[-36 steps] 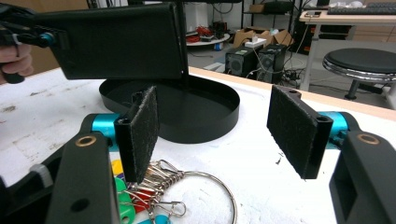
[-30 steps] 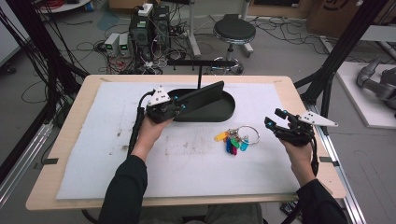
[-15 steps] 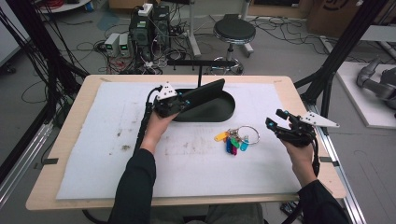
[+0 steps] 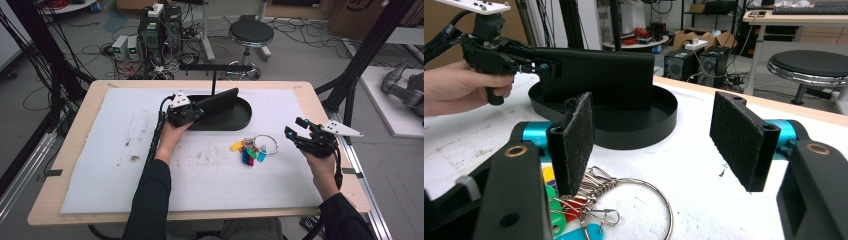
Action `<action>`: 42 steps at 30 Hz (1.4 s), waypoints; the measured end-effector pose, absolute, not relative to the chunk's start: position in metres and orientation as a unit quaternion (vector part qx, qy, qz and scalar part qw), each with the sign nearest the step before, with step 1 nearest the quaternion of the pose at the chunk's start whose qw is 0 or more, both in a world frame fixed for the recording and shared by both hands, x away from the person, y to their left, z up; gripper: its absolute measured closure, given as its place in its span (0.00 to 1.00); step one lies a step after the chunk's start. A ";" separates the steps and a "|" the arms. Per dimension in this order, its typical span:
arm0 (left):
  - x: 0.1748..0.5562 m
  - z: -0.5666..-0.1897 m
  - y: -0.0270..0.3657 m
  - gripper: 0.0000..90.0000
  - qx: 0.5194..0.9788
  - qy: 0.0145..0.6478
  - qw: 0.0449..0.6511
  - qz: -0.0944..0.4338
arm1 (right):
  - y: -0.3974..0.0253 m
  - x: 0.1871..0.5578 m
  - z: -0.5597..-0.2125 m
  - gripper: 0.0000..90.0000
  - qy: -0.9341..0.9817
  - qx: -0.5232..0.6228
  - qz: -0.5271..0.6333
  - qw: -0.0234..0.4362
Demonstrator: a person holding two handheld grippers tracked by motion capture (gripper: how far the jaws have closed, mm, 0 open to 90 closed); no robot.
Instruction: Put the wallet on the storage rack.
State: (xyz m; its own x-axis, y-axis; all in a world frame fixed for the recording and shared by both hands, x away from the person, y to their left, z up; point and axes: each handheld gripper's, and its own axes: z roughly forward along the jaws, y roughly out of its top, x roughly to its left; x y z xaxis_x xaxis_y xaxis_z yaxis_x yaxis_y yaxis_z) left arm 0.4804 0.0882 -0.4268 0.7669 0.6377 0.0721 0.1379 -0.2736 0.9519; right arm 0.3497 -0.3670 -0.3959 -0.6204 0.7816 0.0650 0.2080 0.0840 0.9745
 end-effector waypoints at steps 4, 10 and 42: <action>0.481 -0.429 0.090 0.80 0.772 0.261 0.532 0.230 | -0.367 0.350 -0.396 0.39 0.693 0.356 0.575 0.250; 0.481 -0.430 0.091 0.72 0.780 0.272 0.514 0.232 | -0.367 0.350 -0.396 0.39 0.694 0.356 0.574 0.248; 0.400 -0.398 0.141 0.31 0.757 0.325 0.501 0.264 | -0.366 0.351 -0.397 0.38 0.696 0.356 0.571 0.251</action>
